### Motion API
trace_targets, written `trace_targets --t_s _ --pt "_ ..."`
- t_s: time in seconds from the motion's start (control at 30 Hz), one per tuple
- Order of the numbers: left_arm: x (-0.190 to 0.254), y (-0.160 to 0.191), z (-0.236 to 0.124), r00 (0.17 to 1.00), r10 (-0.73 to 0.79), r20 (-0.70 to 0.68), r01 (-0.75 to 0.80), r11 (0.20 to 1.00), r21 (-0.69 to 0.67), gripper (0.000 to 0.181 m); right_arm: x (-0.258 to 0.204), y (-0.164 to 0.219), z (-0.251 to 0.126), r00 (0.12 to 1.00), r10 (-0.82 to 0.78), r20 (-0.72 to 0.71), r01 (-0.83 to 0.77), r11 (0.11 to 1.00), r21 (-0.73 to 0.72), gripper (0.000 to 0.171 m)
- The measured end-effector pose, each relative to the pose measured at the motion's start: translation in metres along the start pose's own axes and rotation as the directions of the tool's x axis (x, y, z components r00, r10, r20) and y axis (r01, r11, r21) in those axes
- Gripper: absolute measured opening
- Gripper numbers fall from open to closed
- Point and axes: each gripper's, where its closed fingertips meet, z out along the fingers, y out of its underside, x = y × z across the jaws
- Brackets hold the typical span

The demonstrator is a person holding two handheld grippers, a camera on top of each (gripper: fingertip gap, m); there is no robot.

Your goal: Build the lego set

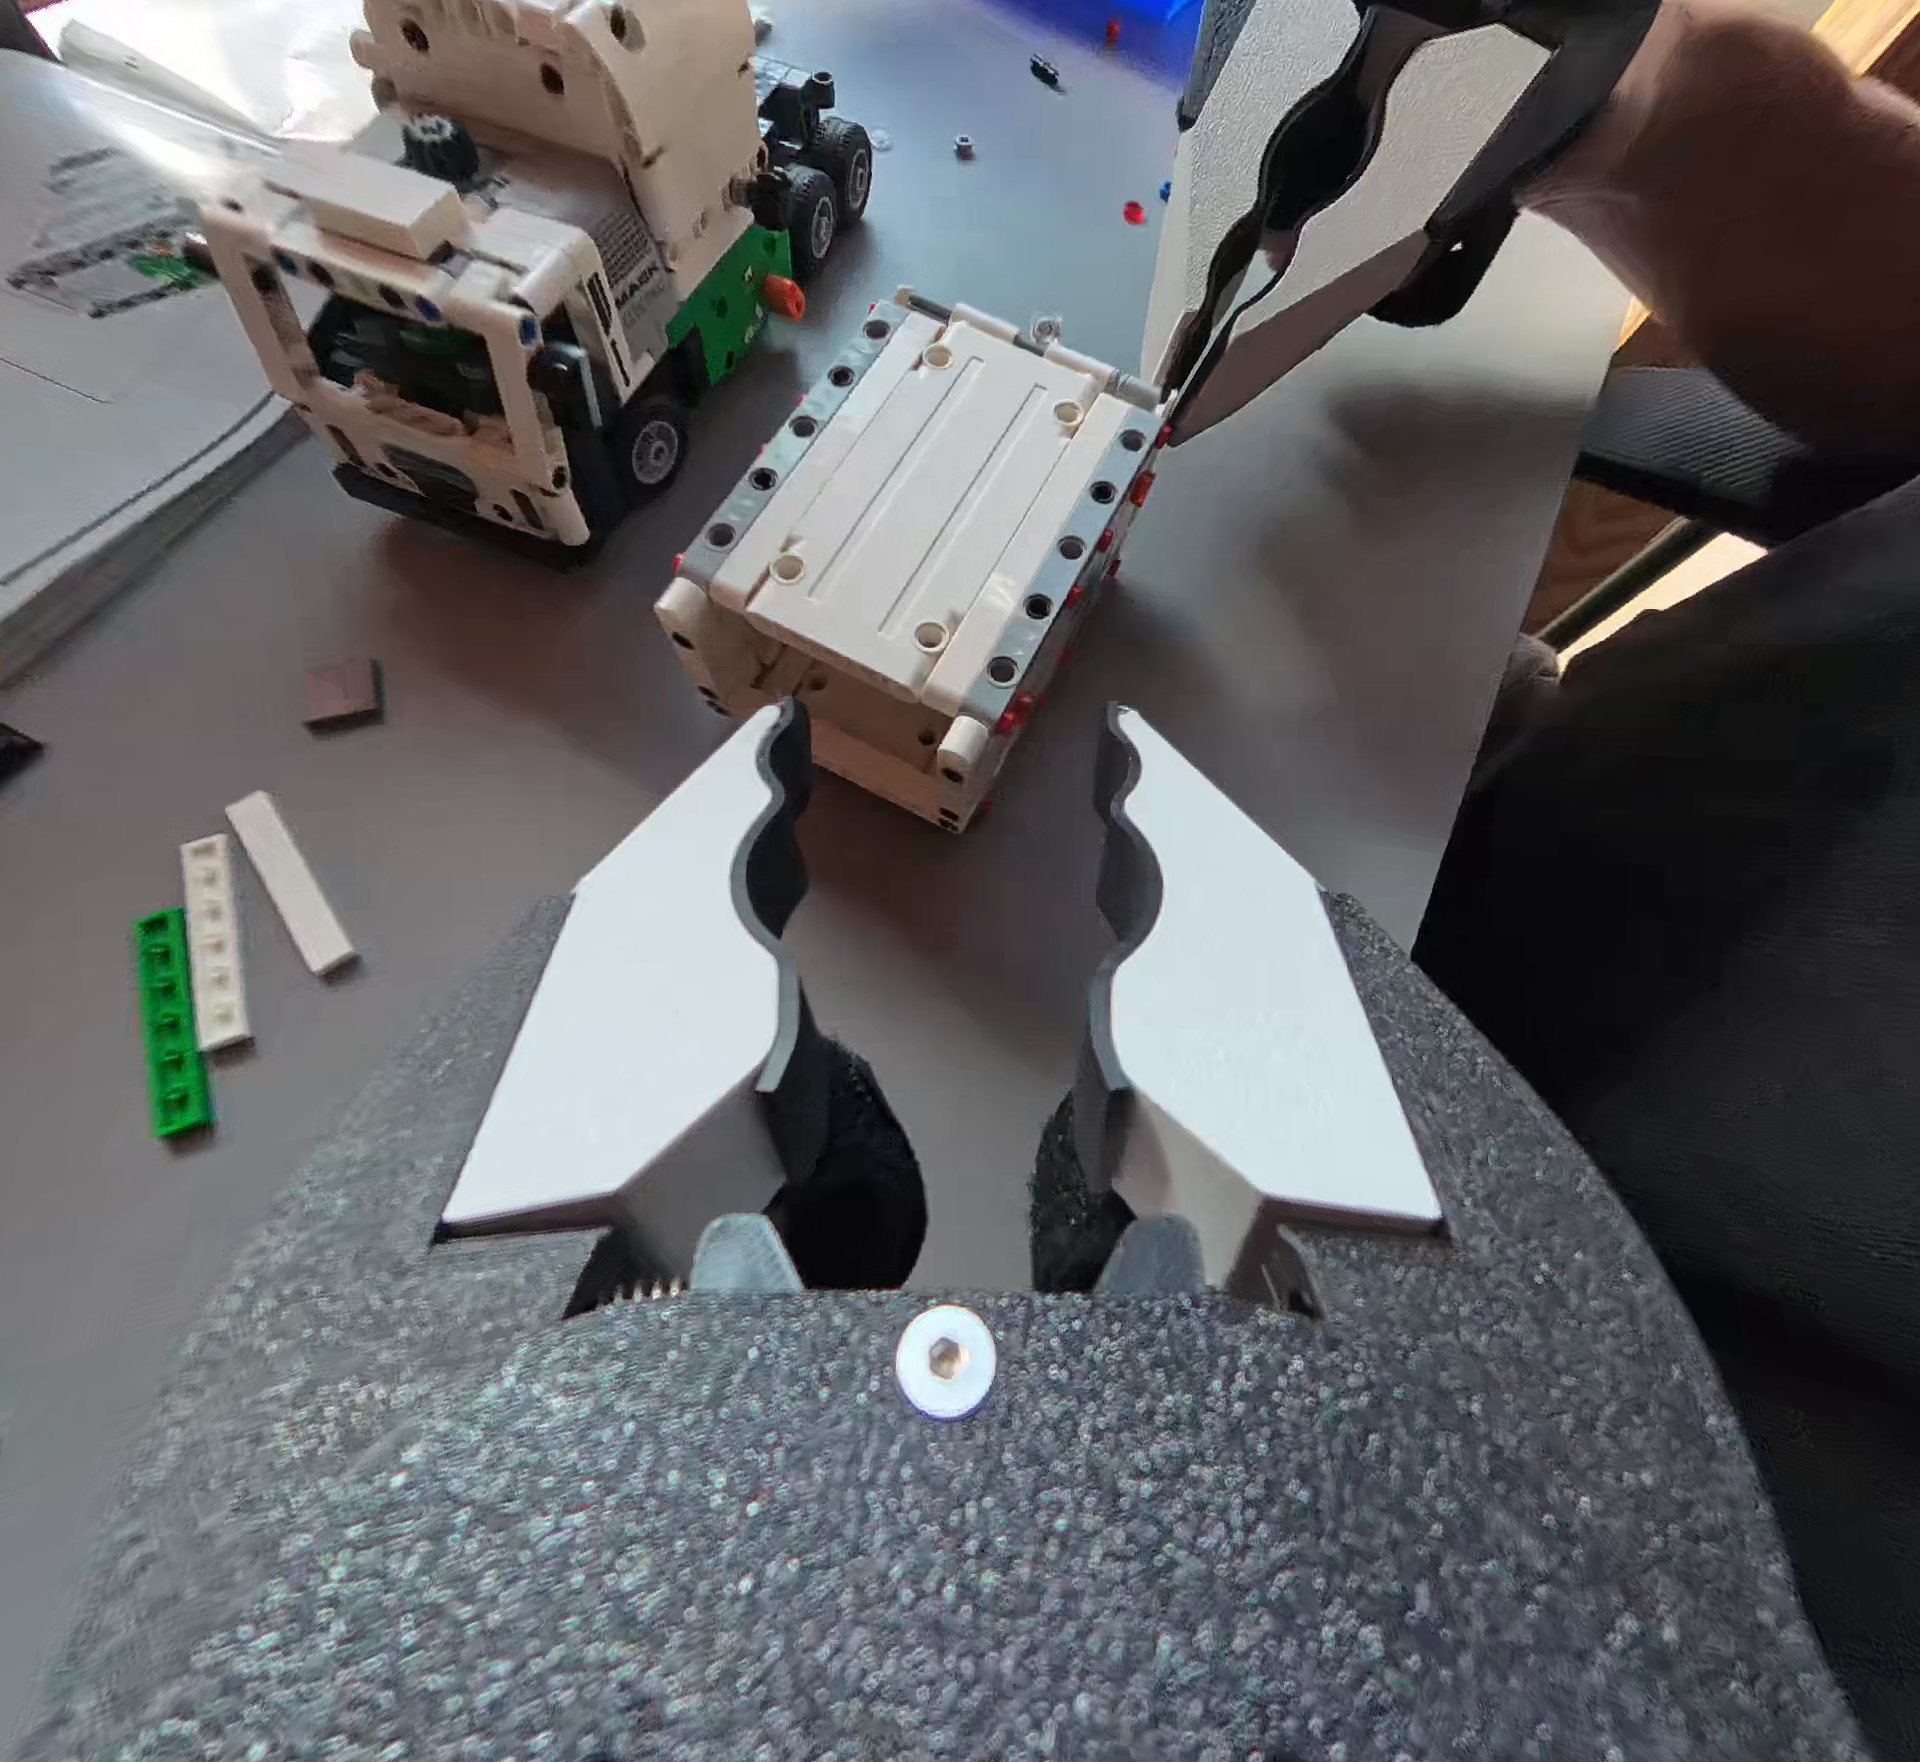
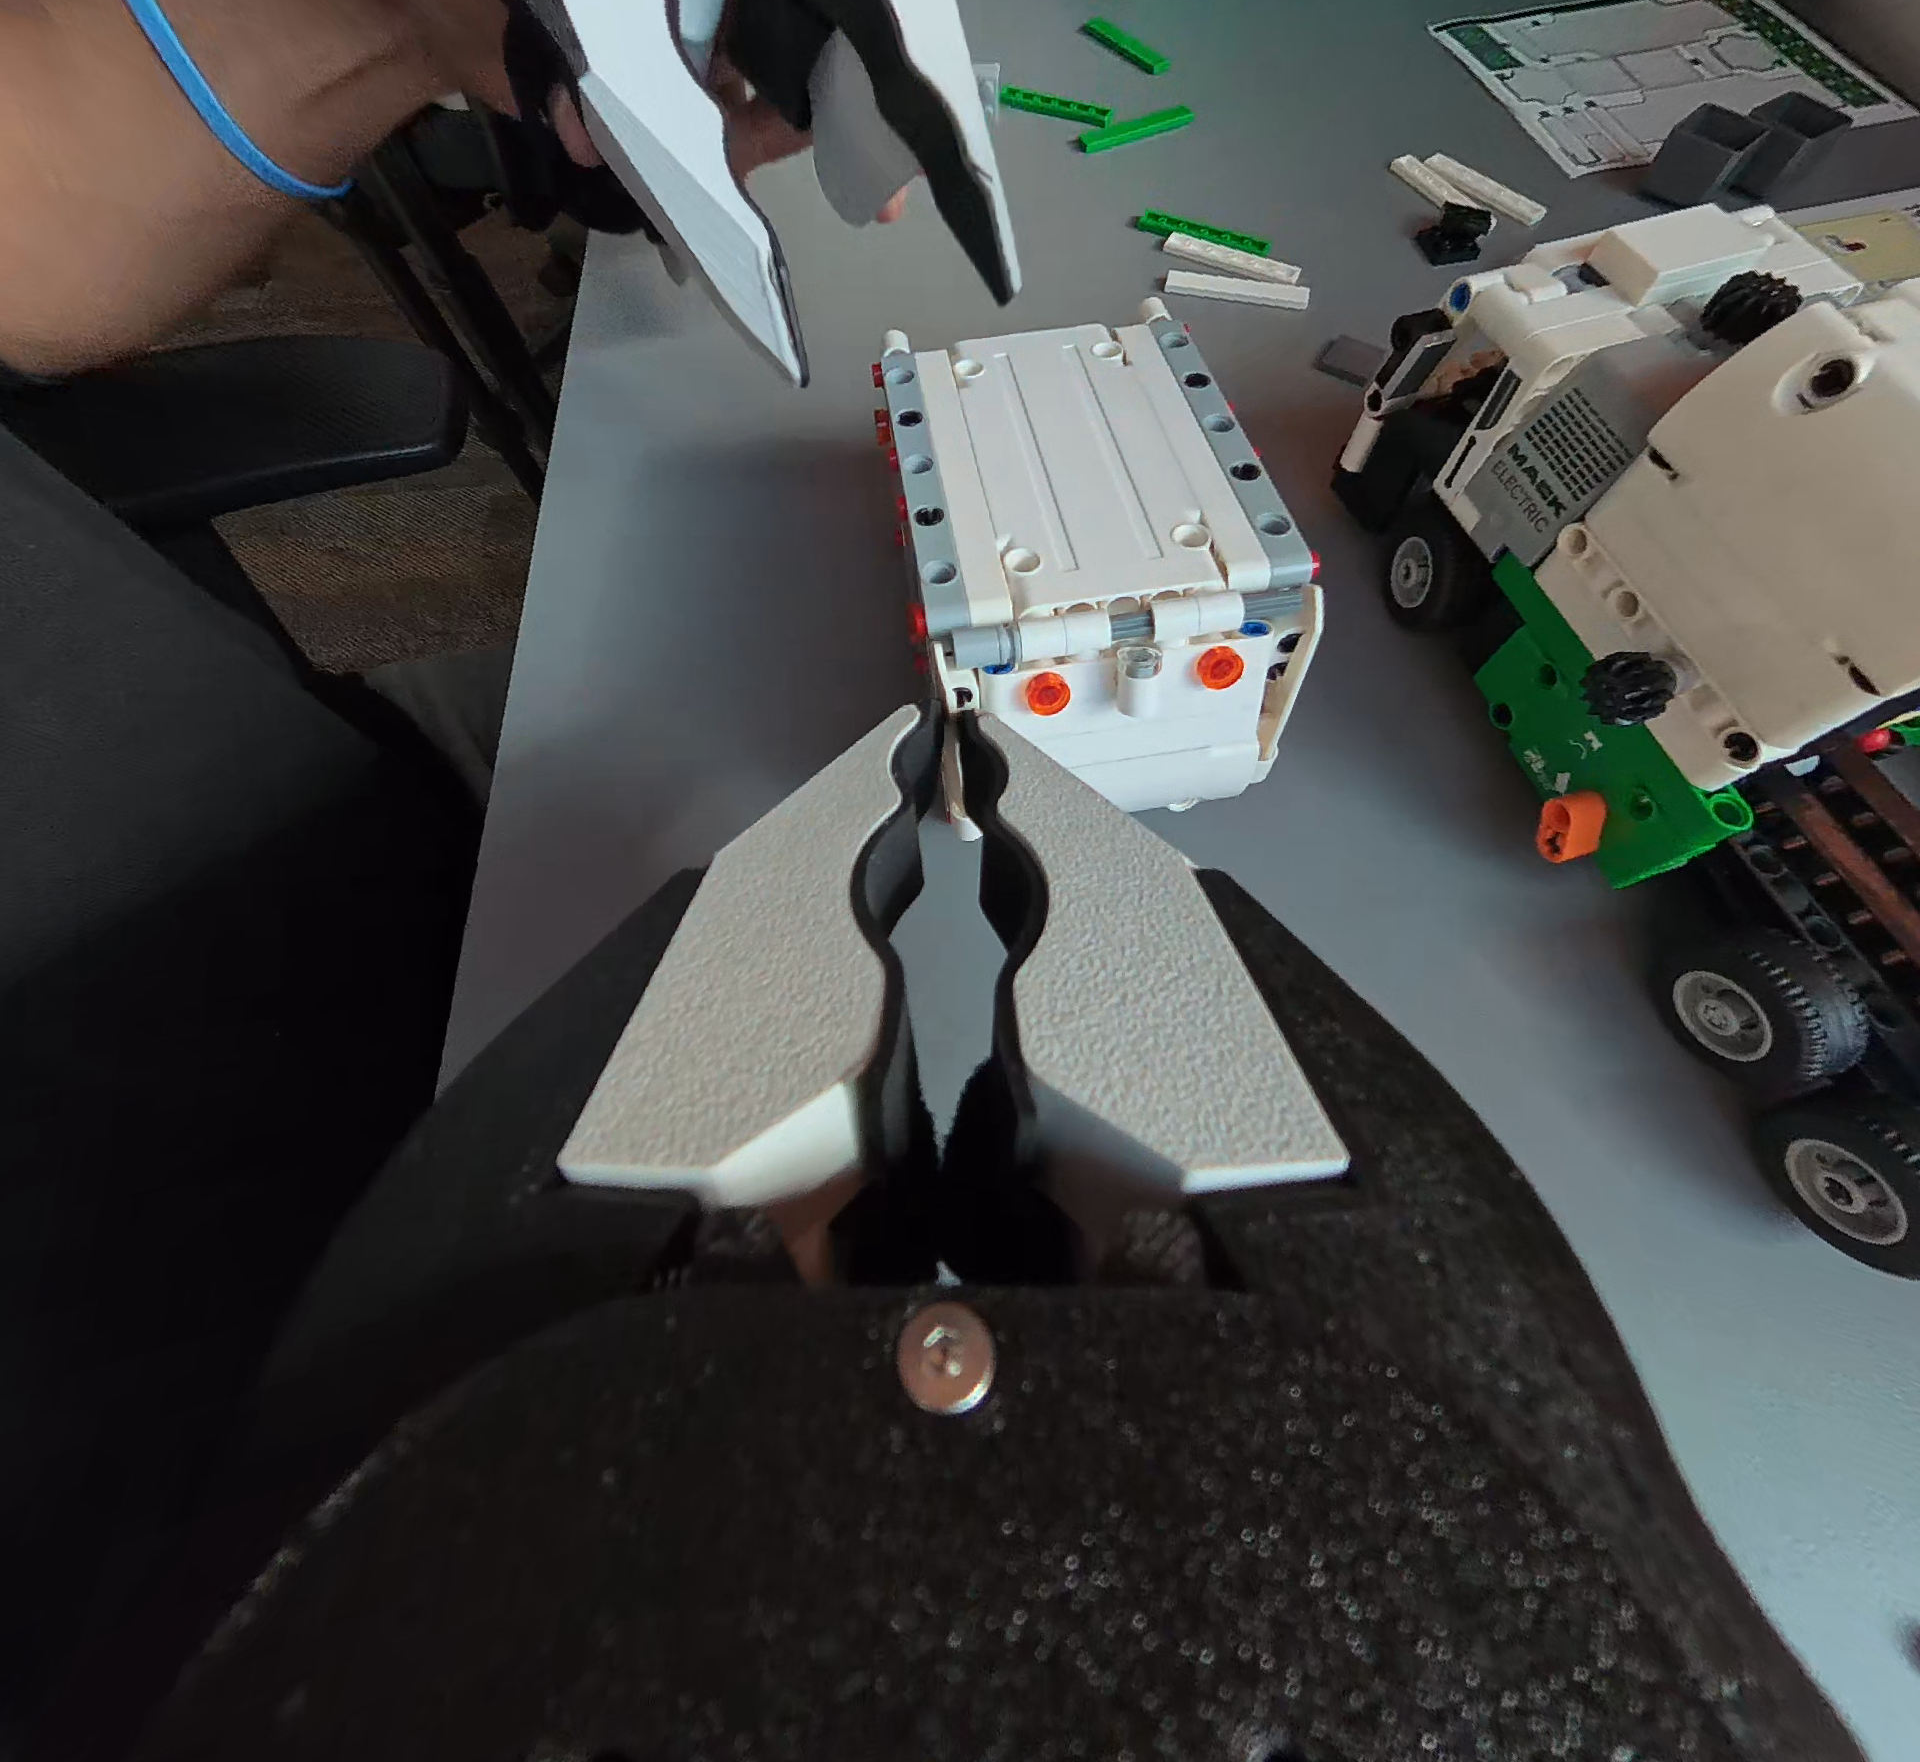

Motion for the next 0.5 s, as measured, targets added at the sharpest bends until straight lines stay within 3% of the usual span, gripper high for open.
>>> trace_targets --t_s 0.1,0.2,0.5 --pt "0.0 0.012 0.011 0.997 -0.037 -0.063 0.037 0.999 -0.007 0.046 0.0 -0.001 0.002 0.998 0.017 0.052 -0.017 1.0 0.013 0.002" --pt "0.001 0.012 0.018 0.992 -0.006 -0.125 0.005 1.0 -0.014 0.026 -0.001 -0.002 0.003 0.997 0.005 0.081 -0.007 1.0 0.025 0.002" --pt "0.011 0.02 0.022 0.957 0.046 -0.287 -0.061 0.997 -0.043 0.012 0.003 -0.002 0.003 0.988 0.051 0.144 -0.064 0.994 0.086 0.002"
